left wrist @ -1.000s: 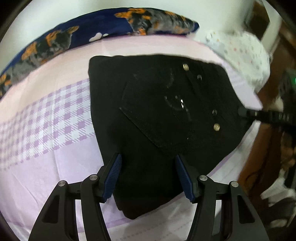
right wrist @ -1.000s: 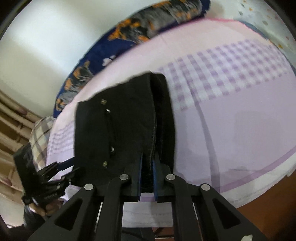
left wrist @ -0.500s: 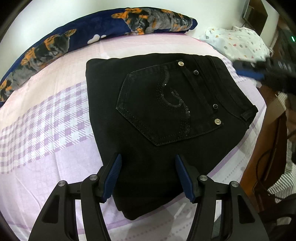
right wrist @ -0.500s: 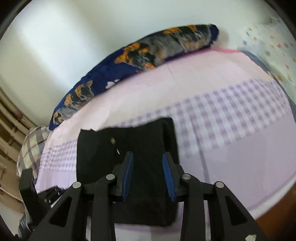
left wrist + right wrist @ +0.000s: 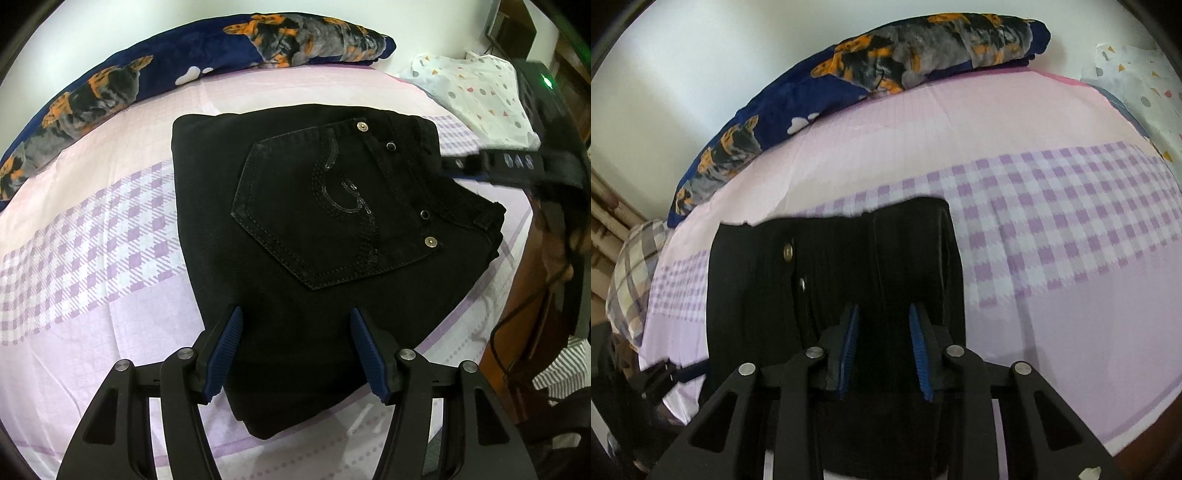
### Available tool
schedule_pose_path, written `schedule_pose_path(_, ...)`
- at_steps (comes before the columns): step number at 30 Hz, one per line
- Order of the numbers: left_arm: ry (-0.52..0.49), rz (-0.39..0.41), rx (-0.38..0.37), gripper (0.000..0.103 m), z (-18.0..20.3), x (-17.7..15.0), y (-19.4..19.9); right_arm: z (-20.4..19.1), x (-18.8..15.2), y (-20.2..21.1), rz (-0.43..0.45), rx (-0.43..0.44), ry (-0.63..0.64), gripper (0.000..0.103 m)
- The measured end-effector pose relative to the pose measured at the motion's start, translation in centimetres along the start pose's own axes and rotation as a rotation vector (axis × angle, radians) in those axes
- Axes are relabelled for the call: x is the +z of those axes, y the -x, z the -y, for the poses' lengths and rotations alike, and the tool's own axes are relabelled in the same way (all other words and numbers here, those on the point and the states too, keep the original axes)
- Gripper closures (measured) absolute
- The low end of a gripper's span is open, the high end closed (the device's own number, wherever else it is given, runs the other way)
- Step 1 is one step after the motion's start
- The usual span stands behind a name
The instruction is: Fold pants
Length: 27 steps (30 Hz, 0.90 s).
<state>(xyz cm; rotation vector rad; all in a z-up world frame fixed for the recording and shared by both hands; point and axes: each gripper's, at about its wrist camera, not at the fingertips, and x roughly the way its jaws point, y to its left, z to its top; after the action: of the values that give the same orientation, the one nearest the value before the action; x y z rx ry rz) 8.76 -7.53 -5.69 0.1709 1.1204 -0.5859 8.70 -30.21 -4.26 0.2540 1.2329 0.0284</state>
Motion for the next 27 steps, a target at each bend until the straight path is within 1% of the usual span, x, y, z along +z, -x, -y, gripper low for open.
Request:
schedule_pose_path(4, 0.01, 0.003, -0.006, 0.041, -0.2, -0.2, 0.0, 0.3, -2.0, 0.9, -0.01, 0.011, -0.005, 0.078)
schedule_pose_path(7, 0.015, 0.011, -0.017, 0.04, -0.5, -0.4, 0.1, 0.7, -3.2, 1.7, 0.003, 0.034, -0.033, 0.078)
schedule_pose_path(12, 0.058, 0.031, -0.071, 0.04, -1.6, -1.0, 0.8, 1.4, -4.2, 2.8, 0.02, 0.072, -0.074, 0.078)
schedule_pose_path(15, 0.127, 0.049, -0.13, 0.04, -3.0, -1.4, 1.4, 1.7, -4.6, 3.3, 0.027, 0.073, -0.075, 0.077)
schedule_pose_path(16, 0.162, 0.059, -0.159, 0.04, -3.8, -1.6, 1.7, 1.8, -4.8, 3.4, 0.028, 0.069, -0.074, 0.068)
schedule_pose_path(17, 0.188, 0.067, -0.176, 0.04, -4.3, -1.7, 1.9, 1.9, -4.9, 3.4, 0.022, 0.061, -0.081, 0.054)
schedule_pose_path(18, 0.213, 0.074, -0.19, 0.04, -4.7, -1.9, 2.1, 2.2, -5.2, 3.0, -0.002, 0.058, -0.104, 0.053)
schedule_pose_path(21, 0.298, 0.09, -0.247, 0.04, -6.3, -2.3, 2.5, 3.4, -5.9, 2.8, 0.012, 0.125, -0.192, 0.054)
schedule_pose_path(22, 0.325, 0.092, -0.263, 0.04, -6.8, -2.5, 2.5, 3.6, -5.9, 2.7, 0.007, 0.133, -0.203, 0.054)
schedule_pose_path(24, 0.364, 0.089, -0.282, 0.04, -7.4, -2.6, 2.5, 3.7, -5.7, 2.6, -0.001, 0.138, -0.2, 0.054)
schedule_pose_path(27, 0.403, 0.078, -0.298, 0.04, -8.1, -2.7, 2.1, 3.3, -5.2, 2.6, -0.013, 0.12, -0.154, 0.051)
